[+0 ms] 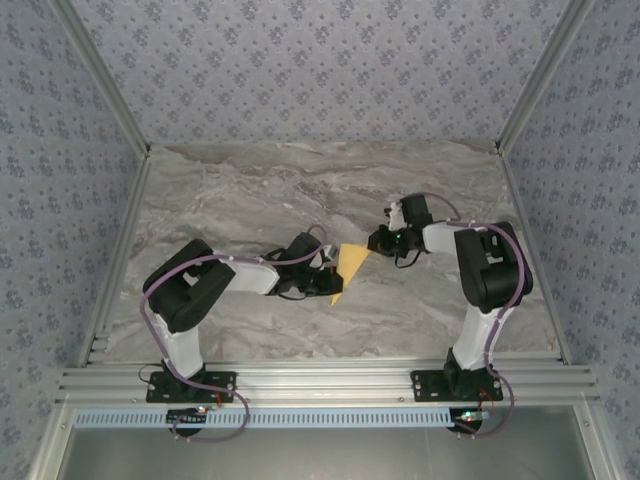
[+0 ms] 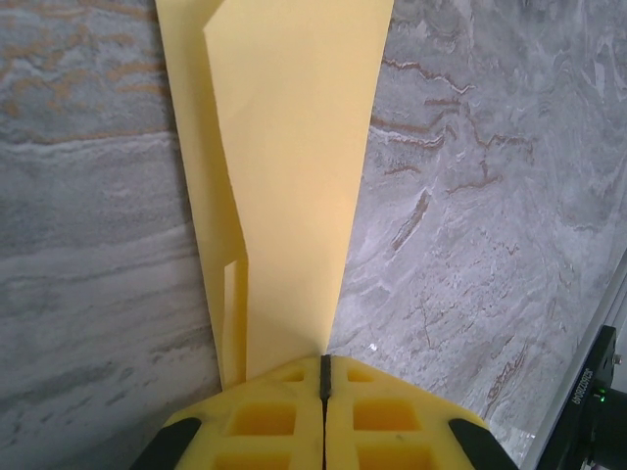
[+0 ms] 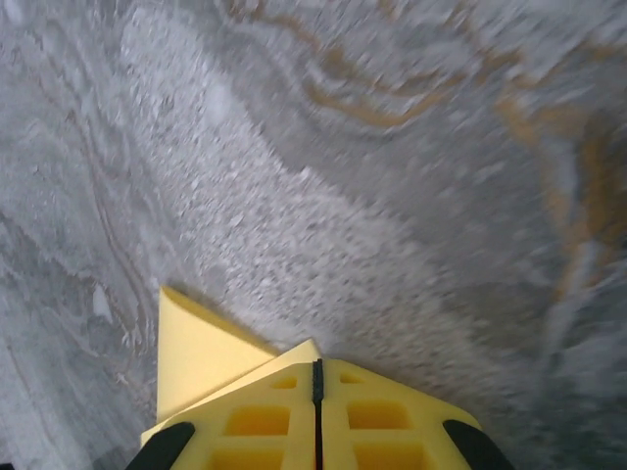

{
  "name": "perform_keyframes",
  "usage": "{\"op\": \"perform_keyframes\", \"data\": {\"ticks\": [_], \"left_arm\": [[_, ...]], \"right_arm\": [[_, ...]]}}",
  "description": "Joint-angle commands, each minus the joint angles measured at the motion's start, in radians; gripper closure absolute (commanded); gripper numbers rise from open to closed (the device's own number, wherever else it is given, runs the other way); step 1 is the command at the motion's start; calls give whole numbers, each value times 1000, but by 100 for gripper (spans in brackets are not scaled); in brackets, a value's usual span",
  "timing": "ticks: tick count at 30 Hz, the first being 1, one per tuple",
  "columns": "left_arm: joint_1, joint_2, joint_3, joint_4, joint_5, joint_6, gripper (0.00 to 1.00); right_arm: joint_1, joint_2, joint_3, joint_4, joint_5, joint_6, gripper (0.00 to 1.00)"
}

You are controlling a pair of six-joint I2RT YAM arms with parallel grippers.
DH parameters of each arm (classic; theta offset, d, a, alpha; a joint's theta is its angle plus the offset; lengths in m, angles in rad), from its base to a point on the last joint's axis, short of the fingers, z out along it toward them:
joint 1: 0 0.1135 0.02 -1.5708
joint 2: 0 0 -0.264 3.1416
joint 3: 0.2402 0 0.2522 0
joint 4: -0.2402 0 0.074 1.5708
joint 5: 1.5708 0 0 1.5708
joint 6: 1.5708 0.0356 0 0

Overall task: Fold a paper plane with a square sheet of paper (fold left side to right side)
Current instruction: Fold the wing for the fifth time at the center of the table.

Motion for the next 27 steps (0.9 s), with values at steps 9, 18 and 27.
{"op": "perform_keyframes", "data": {"ticks": [9, 18, 27], "left_arm": [[-17, 26, -25, -101, -11, -10, 94], [-21, 9, 0, -104, -4, -8, 93], [-21, -38, 8, -118, -4, -2, 90]], "right_arm": [[-22, -190, 9, -79, 57, -43, 94], [168, -148, -97, 110, -39, 109, 94], [201, 2, -77, 66, 28, 124, 94]]}}
